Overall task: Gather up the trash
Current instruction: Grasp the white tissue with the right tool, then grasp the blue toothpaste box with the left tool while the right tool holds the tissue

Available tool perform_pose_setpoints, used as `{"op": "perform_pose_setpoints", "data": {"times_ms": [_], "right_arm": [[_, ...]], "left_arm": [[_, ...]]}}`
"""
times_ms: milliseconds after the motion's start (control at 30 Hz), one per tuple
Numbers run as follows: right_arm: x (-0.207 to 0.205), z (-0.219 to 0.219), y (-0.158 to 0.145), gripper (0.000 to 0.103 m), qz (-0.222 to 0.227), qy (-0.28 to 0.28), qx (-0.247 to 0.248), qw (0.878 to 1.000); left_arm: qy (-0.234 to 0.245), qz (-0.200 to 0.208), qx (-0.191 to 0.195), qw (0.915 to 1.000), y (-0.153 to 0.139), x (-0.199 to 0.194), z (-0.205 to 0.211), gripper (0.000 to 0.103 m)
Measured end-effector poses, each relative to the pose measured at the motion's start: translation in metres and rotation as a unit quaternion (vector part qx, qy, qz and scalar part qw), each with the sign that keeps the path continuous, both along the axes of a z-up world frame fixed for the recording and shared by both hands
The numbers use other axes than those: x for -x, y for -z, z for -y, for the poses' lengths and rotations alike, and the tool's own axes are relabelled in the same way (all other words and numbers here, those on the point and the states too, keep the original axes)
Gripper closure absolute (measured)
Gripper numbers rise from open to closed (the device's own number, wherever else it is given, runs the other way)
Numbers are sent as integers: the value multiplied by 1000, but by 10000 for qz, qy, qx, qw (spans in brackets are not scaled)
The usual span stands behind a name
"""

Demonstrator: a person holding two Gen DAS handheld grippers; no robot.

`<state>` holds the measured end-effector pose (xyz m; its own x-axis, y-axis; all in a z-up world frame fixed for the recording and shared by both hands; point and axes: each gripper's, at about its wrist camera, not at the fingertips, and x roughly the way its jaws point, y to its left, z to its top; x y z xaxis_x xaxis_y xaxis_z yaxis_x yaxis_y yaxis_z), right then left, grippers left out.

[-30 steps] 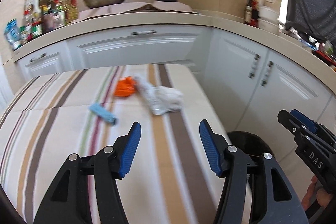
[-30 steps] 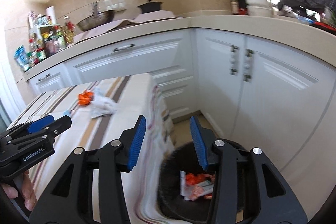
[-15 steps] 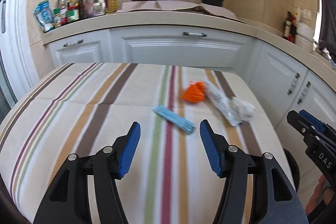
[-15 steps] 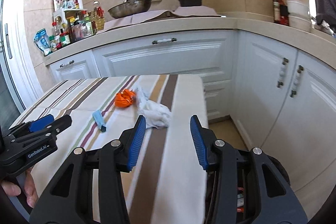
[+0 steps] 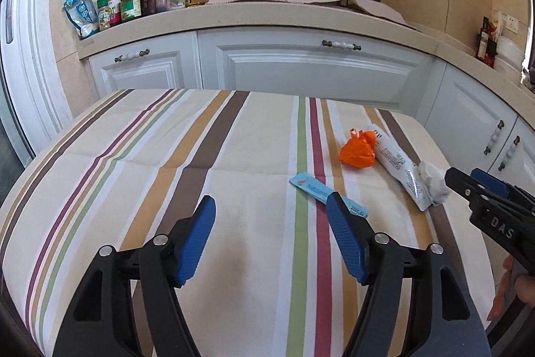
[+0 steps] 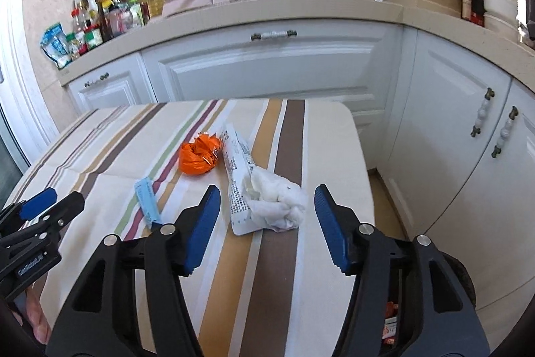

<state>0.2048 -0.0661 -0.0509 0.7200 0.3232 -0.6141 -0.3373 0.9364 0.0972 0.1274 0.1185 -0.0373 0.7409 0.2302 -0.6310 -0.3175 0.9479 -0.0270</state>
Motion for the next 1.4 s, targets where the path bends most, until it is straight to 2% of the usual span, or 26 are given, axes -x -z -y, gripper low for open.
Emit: {"op": "perform_pose_setpoints", "data": {"times_ms": [233,267,300,400,467,567,833,1233,1300,1400], "right_arm": [[-18,-2,11,47,-386,37,92,9992],[-19,-2,13,50,-426,27,85,9991],[-20,-2,14,58,-481,-12,69,9988],[-20,1,18,74,-545,-30,45,9985],[-20,4,19,81,-535,-43,50,9985],[-17,8,16,85,-449,-13,18,9990],[1,23,2,86,-90,45,-174,9998],[17,38,-4,86,24,-16,-381,9993],[18,40,-4,86,30,-14,-398,9992],[19,42,-4,86,37,-9,-422,9991]], "left_arm": [[43,-131,135,9998,6,-7,-5,30],[43,-133,142,9998,6,-8,-4,30],[50,-135,152,9998,6,-8,-4,30],[67,-152,157,9997,7,-10,-2,29],[83,-160,158,9997,7,-12,0,29],[107,-172,152,9997,7,-14,4,29],[230,-283,39,9993,11,-26,19,28],[423,-983,-203,9941,37,-64,41,28],[413,-1105,-120,9929,41,-66,38,28],[309,-990,-4,9946,38,-60,31,28]]}}
